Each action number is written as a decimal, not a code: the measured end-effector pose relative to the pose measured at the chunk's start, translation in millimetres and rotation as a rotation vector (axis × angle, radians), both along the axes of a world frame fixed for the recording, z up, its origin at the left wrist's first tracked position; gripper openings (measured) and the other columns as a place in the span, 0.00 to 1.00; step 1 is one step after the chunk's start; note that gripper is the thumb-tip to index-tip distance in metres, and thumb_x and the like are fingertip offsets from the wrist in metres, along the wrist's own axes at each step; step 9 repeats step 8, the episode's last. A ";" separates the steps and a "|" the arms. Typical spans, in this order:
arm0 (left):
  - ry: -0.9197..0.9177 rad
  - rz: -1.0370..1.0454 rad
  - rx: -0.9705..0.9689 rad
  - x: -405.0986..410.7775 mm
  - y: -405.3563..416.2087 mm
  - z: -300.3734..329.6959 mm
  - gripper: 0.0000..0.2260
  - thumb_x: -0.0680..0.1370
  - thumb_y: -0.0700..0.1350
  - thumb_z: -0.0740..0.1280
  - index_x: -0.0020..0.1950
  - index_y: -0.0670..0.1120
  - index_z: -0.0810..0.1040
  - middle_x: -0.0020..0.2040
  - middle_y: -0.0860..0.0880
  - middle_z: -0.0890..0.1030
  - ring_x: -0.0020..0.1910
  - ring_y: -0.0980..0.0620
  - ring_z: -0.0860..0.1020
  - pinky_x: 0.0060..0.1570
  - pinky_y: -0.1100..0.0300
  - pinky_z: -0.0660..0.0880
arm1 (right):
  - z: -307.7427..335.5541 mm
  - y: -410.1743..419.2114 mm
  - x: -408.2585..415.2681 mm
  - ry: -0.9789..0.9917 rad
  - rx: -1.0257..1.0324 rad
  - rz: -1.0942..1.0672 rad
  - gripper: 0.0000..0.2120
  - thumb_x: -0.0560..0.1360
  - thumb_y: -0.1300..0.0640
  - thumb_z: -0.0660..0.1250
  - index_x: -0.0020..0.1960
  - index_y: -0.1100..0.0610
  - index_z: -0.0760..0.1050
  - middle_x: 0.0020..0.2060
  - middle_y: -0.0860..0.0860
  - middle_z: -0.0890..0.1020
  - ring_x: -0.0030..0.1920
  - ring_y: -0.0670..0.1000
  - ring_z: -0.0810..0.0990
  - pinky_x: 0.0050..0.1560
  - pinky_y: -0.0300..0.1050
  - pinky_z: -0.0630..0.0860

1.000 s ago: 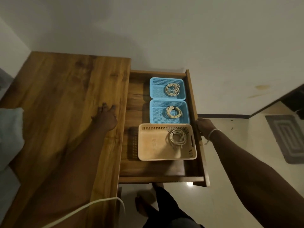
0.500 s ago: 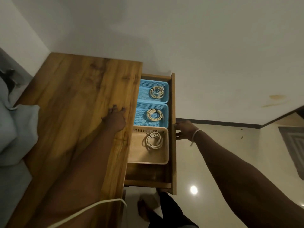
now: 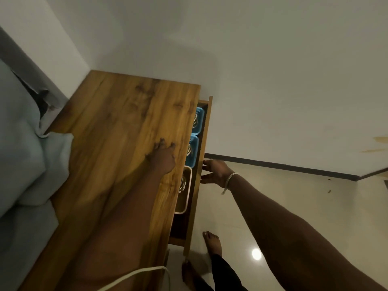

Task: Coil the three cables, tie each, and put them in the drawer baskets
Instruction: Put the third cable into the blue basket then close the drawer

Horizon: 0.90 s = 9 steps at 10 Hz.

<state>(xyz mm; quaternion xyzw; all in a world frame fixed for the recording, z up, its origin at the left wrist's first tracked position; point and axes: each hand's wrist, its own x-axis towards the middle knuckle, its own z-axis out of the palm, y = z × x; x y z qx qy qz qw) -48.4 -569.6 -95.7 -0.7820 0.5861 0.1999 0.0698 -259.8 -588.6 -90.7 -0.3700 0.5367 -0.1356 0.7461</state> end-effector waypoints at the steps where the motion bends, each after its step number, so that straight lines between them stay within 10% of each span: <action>1: 0.030 0.015 -0.023 0.5 2.2 0.1 0.25 0.83 0.49 0.55 0.79 0.55 0.52 0.80 0.43 0.45 0.79 0.40 0.47 0.70 0.29 0.54 | 0.0 1.9 17.2 -0.035 0.033 -0.021 0.10 0.81 0.60 0.59 0.53 0.58 0.79 0.56 0.56 0.81 0.53 0.61 0.83 0.56 0.58 0.81; 6: 0.053 0.047 -0.040 -4.2 4.2 6.4 0.25 0.83 0.48 0.55 0.79 0.55 0.51 0.80 0.45 0.43 0.79 0.41 0.44 0.71 0.29 0.50 | 2.9 -4.5 61.5 -0.113 0.140 -0.032 0.16 0.79 0.57 0.54 0.63 0.59 0.73 0.60 0.60 0.78 0.56 0.66 0.80 0.56 0.65 0.79; 9: 0.207 0.140 -0.069 -5.0 6.4 19.6 0.23 0.83 0.47 0.57 0.78 0.52 0.58 0.80 0.44 0.50 0.78 0.41 0.51 0.73 0.36 0.57 | 34.0 -20.3 64.6 0.249 -0.060 0.405 0.22 0.79 0.45 0.60 0.67 0.57 0.70 0.62 0.57 0.76 0.60 0.63 0.78 0.49 0.54 0.79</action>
